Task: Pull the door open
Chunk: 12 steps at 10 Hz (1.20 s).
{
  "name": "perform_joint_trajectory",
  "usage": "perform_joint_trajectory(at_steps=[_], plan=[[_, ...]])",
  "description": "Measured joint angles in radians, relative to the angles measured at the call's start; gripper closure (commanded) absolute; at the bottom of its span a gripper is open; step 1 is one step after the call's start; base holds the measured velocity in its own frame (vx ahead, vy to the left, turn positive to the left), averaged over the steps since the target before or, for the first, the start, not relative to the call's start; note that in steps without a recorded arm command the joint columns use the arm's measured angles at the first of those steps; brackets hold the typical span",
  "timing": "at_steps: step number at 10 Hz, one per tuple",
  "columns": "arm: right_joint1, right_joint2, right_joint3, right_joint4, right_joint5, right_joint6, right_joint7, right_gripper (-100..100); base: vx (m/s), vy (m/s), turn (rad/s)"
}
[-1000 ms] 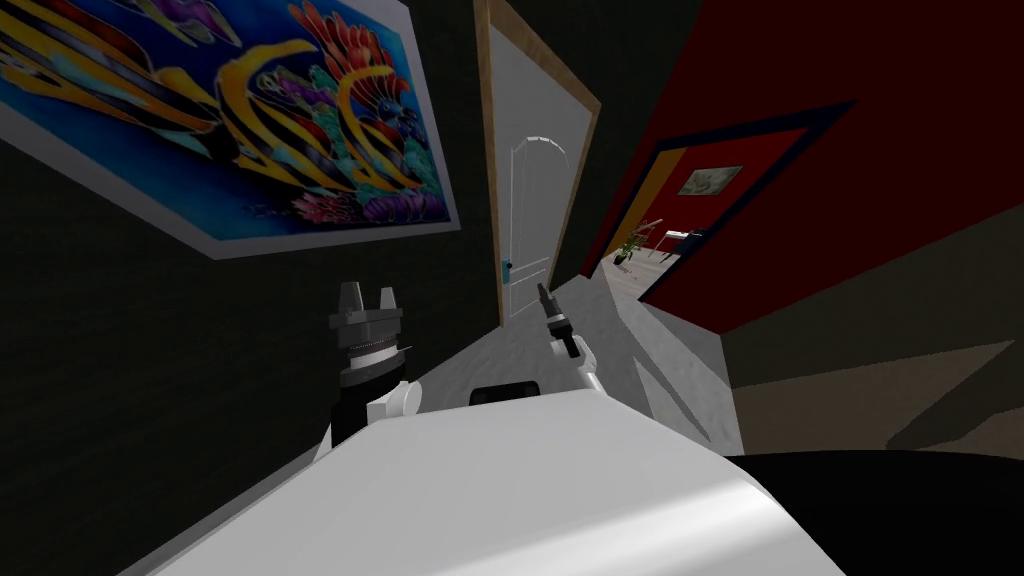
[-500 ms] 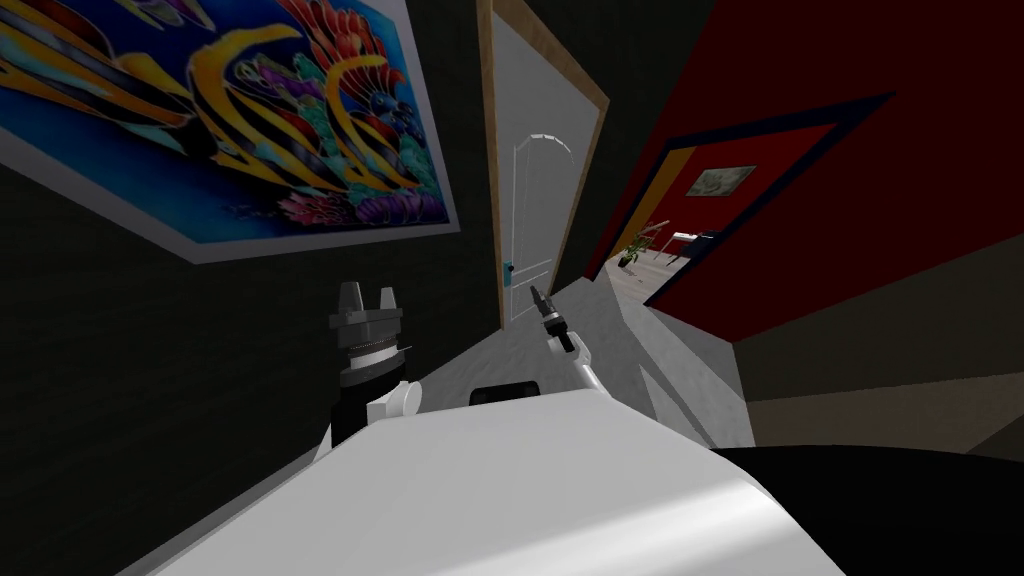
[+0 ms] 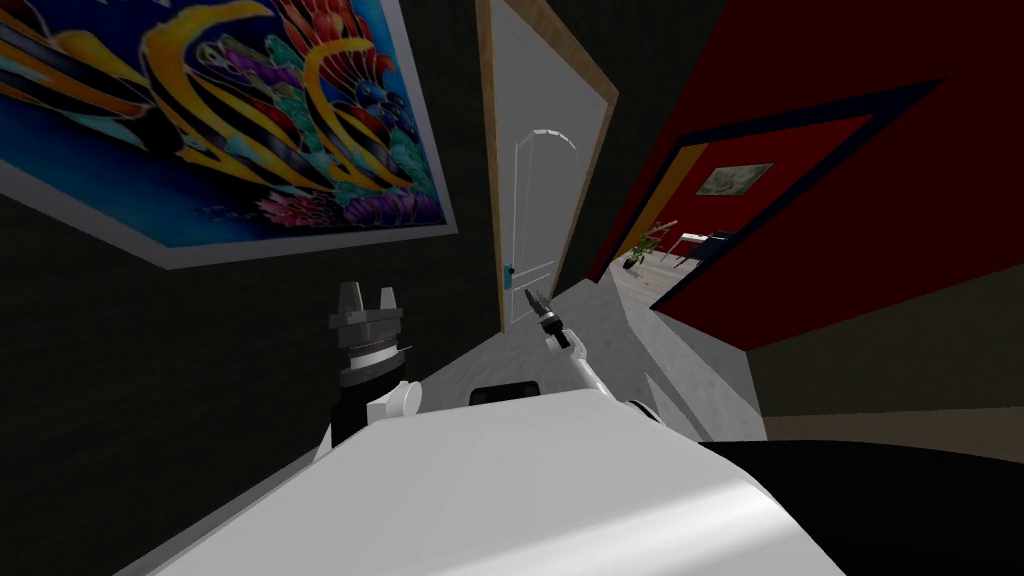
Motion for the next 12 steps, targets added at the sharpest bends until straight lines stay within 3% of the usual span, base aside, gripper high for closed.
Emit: perform_joint_trajectory(at_steps=[5,12], plan=[[-0.077,-0.023,0.017,0.138,0.040,-0.008,0.082,-100,0.091,-0.035,0.038],[-0.174,-0.040,0.040,0.303,0.092,-0.011,0.192,-100,0.088,-0.035,0.033]])
